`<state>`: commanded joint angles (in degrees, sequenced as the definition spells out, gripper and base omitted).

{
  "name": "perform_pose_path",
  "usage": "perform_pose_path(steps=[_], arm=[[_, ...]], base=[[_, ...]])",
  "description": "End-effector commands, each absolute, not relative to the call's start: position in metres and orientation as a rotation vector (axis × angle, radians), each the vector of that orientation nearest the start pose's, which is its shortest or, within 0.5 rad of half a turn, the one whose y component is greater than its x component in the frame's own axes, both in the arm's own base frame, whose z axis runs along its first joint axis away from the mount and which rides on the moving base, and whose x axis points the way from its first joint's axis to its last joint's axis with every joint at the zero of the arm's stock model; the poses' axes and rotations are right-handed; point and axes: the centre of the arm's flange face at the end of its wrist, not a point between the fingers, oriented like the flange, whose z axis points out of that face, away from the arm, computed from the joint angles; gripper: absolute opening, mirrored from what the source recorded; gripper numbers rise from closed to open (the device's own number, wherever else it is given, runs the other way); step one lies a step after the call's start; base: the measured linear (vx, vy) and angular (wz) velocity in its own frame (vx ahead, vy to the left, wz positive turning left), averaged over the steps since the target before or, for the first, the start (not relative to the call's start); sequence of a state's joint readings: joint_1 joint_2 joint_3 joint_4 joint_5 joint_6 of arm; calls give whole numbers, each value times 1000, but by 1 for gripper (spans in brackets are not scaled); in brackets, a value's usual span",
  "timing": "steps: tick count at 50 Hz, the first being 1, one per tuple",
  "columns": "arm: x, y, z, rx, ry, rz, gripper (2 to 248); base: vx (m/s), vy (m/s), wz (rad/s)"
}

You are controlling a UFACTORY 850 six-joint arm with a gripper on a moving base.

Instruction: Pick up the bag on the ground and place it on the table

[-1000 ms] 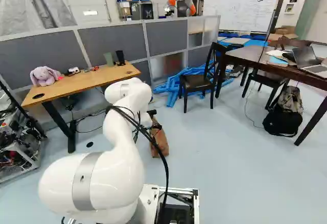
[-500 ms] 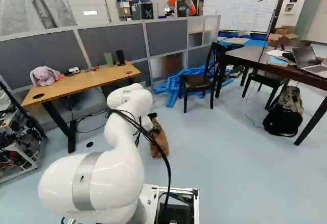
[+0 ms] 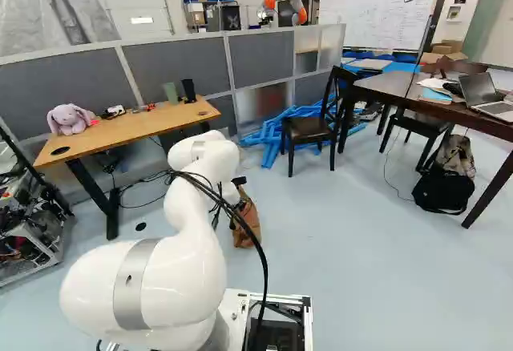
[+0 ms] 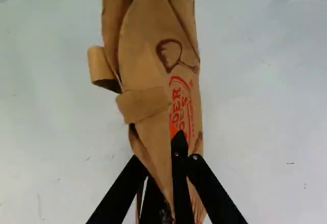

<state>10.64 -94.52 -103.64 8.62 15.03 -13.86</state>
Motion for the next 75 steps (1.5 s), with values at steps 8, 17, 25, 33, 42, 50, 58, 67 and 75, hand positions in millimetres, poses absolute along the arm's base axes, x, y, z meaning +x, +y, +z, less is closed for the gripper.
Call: perform_pose_path(steps=[8, 17, 25, 33, 42, 50, 58, 67, 75], arm=[[631, 115, -134, -3063, -422, -658, 21], [632, 115, -120, -3063, -422, -659, 21], [632, 115, -108, -3062, -422, -660, 21], [632, 115, -96, -3062, -422, -662, 21], [632, 115, -83, -3061, -422, -664, 21], [632, 115, -71, -3061, -422, -668, 21], [632, 115, -59, -3060, -421, -672, 21], [632, 115, -45, -3058, -421, -677, 21], [631, 115, -33, -3057, -421, -683, 21]], base=[[0, 0, 0], [0, 0, 0], [0, 0, 0], [0, 0, 0], [0, 0, 0], [0, 0, 0], [0, 0, 0], [0, 0, 0], [0, 0, 0]])
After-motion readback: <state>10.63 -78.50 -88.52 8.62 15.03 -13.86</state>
